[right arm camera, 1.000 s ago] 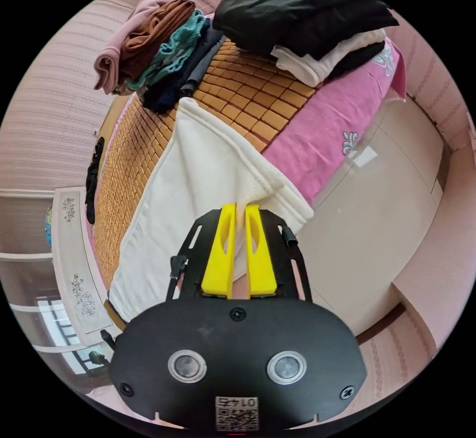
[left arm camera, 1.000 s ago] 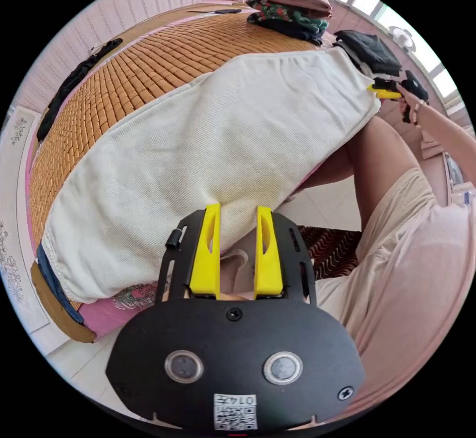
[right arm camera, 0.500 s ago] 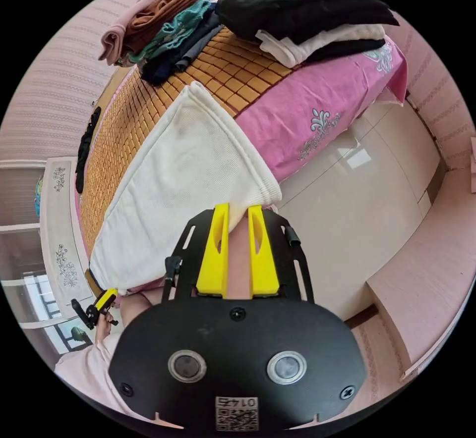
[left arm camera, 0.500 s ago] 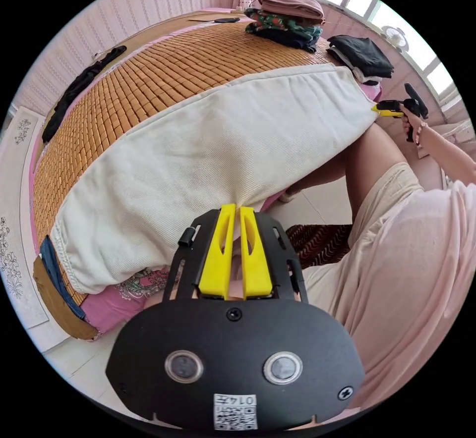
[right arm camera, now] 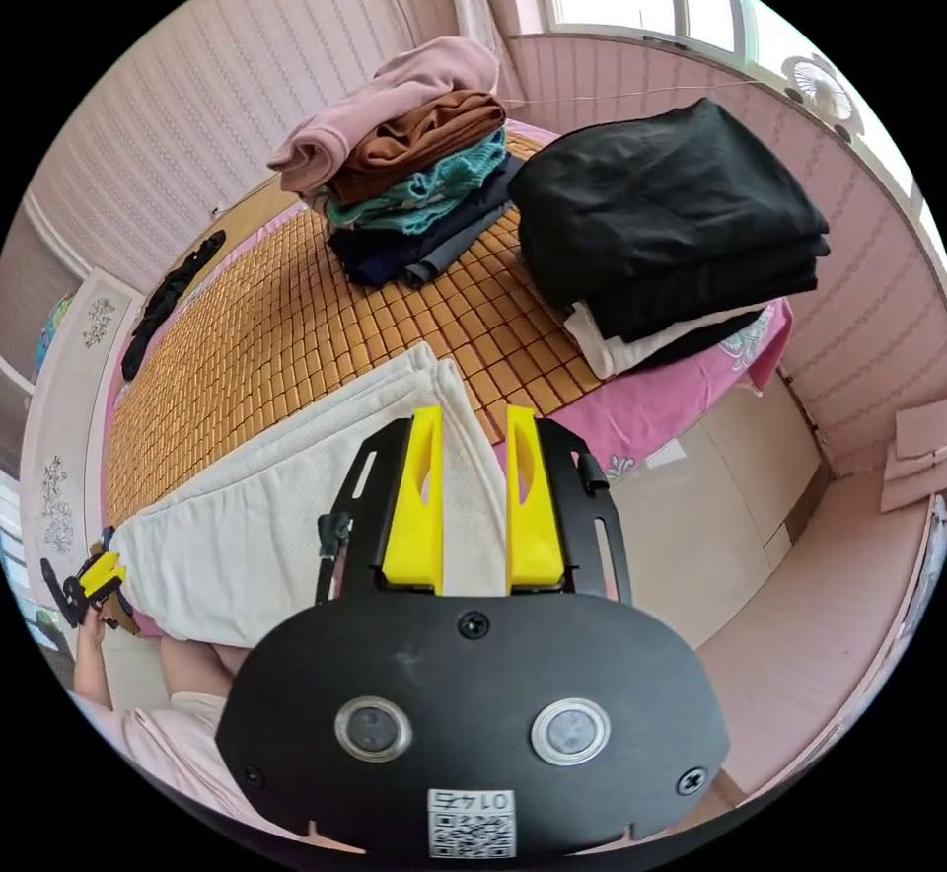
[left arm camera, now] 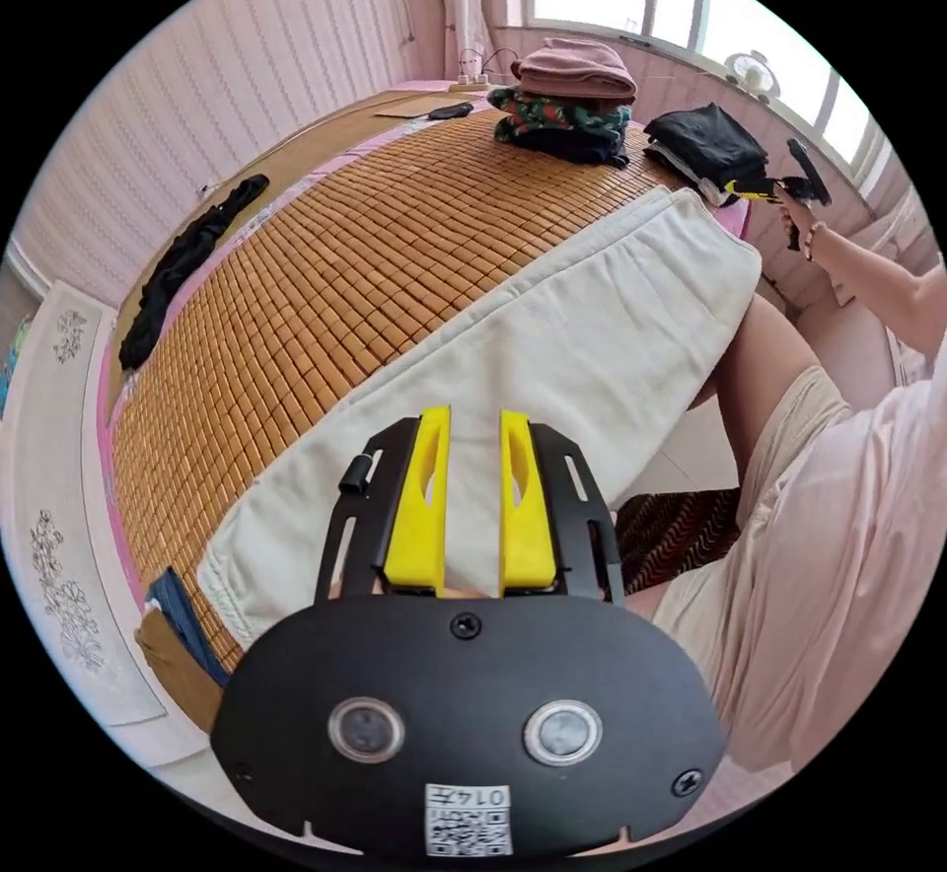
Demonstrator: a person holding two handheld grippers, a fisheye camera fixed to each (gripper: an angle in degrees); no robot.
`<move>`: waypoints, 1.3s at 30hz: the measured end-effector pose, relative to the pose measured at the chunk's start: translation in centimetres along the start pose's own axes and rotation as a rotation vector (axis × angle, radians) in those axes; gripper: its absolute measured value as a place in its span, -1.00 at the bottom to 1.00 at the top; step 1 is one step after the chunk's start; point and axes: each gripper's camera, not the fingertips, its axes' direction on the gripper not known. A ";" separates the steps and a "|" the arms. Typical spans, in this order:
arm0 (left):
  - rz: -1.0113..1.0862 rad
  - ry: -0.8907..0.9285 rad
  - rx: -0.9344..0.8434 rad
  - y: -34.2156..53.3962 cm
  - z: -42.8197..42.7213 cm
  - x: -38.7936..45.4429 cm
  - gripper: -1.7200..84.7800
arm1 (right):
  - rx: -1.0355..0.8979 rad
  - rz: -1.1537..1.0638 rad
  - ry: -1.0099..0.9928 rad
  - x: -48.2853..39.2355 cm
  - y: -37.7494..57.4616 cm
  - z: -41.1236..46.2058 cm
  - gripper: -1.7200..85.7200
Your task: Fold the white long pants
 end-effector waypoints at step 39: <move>0.199 -0.035 -0.194 -11.9 5.5 -0.3 -0.92 | -0.031 -0.216 -0.166 0.3 -1.8 -11.1 -0.88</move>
